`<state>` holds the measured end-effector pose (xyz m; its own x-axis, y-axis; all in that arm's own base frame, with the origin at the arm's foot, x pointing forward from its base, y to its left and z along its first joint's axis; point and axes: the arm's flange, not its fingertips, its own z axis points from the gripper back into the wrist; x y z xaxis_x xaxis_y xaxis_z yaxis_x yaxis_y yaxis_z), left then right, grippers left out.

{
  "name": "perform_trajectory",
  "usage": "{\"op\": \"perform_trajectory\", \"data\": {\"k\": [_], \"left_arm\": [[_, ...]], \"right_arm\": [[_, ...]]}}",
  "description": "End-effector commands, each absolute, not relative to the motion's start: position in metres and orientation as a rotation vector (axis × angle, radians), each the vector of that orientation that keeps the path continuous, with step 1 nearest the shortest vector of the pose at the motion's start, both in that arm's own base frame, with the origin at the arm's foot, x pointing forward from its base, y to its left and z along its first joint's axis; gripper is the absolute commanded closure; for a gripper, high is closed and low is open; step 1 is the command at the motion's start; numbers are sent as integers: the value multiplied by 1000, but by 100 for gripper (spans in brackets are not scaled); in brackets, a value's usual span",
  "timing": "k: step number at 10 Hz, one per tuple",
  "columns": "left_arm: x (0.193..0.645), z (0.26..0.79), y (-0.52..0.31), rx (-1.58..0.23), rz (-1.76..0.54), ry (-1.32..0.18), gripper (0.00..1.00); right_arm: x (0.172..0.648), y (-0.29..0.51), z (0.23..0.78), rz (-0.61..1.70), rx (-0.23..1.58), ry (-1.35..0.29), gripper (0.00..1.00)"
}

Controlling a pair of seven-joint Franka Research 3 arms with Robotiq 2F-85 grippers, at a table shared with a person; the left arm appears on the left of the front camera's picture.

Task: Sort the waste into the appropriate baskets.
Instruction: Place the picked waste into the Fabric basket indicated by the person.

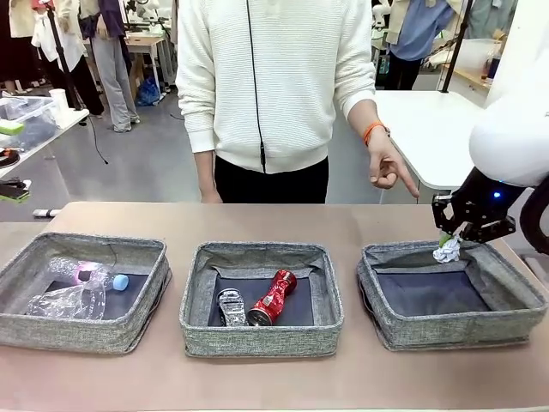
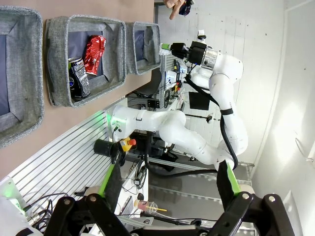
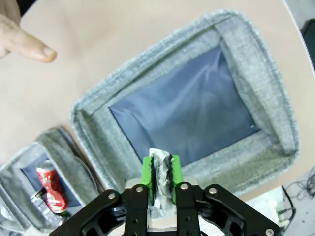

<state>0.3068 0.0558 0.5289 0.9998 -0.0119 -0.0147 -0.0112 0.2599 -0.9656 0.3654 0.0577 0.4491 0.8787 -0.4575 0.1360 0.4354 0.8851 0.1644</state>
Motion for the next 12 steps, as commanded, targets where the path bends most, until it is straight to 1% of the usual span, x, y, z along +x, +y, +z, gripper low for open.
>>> {"op": "perform_trajectory", "data": {"k": [1,3,4,5,7,9,10,11,12], "left_arm": [[306,534,54,-1322,6,26,0],[306,534,54,-1322,6,26,0],[306,534,54,-1322,6,26,0],[306,534,54,-1322,6,26,0],[306,534,54,-1322,6,26,0],[306,534,54,-1322,6,26,0],[306,534,54,-1322,6,26,0],[306,534,54,-1322,6,26,0],[306,534,54,-1322,6,26,0]], "right_arm": [[341,57,429,-478,174,-190,0],[341,58,429,-477,183,-188,0],[342,58,429,-477,188,-189,9],[342,59,429,-474,188,-189,0],[343,59,430,-470,197,-187,0],[343,59,431,-448,271,-164,0],[343,60,435,-425,352,-151,0],[342,60,443,-372,488,-128,0],[342,56,458,-326,752,31,0]]}}
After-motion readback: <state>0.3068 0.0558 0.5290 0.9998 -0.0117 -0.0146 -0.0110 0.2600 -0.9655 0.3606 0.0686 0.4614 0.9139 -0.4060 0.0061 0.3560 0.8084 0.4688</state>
